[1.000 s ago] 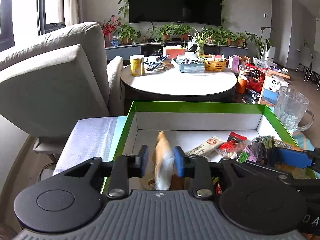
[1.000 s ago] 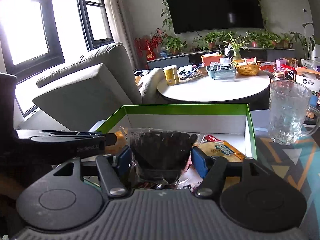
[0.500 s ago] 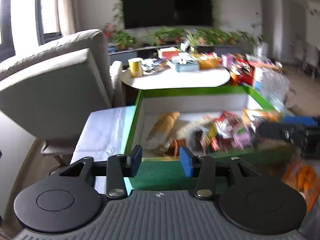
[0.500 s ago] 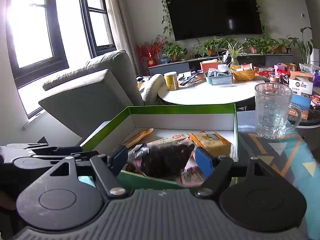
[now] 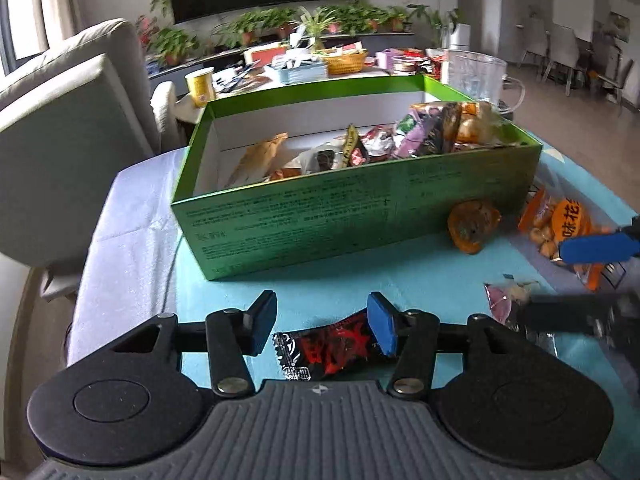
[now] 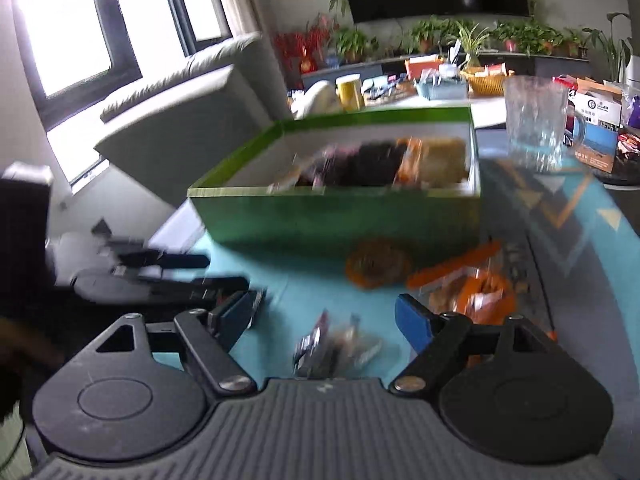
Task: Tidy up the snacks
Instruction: 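Move both open tools back to the remaining snacks on the cloth, then grasp the red-black wrapper with the left tool while the right tool grasps a clear dark-candy bag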
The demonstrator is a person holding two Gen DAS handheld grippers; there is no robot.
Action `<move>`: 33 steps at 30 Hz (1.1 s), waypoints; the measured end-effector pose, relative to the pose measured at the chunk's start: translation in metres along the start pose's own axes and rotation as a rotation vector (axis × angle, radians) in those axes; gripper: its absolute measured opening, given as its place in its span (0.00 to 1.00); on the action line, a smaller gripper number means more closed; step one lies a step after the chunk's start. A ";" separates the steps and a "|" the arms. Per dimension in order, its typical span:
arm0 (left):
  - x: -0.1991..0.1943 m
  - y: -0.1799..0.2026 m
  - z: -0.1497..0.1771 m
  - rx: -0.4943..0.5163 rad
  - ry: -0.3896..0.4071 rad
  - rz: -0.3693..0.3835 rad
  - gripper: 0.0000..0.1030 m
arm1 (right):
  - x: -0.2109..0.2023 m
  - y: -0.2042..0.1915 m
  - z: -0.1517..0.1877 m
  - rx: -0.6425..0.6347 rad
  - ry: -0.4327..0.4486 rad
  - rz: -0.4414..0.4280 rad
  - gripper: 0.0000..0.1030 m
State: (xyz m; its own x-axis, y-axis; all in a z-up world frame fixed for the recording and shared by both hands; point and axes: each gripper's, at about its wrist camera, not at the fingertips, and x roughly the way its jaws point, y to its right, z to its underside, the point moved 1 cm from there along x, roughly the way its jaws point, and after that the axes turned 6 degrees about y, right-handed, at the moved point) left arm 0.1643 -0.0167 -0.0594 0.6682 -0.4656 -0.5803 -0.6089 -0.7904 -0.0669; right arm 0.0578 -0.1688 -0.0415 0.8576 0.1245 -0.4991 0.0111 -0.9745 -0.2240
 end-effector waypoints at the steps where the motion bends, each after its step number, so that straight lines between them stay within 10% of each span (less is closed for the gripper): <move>1: 0.001 -0.001 0.000 -0.003 -0.002 0.016 0.46 | -0.001 -0.003 0.002 -0.011 -0.008 0.003 0.39; 25: -0.066 -0.021 0.028 -0.125 -0.015 0.094 0.46 | 0.013 -0.015 0.022 -0.007 -0.097 0.040 0.39; 33: -0.057 -0.007 0.030 0.234 -0.107 0.206 0.48 | 0.011 -0.017 0.022 -0.034 -0.110 0.045 0.39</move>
State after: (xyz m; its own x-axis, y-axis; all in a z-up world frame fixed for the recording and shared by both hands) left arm 0.1177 0.0267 -0.0502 0.4800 -0.5519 -0.6819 -0.8164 -0.5655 -0.1170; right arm 0.0562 -0.1467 -0.0614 0.7959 0.0981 -0.5974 -0.0075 -0.9851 -0.1718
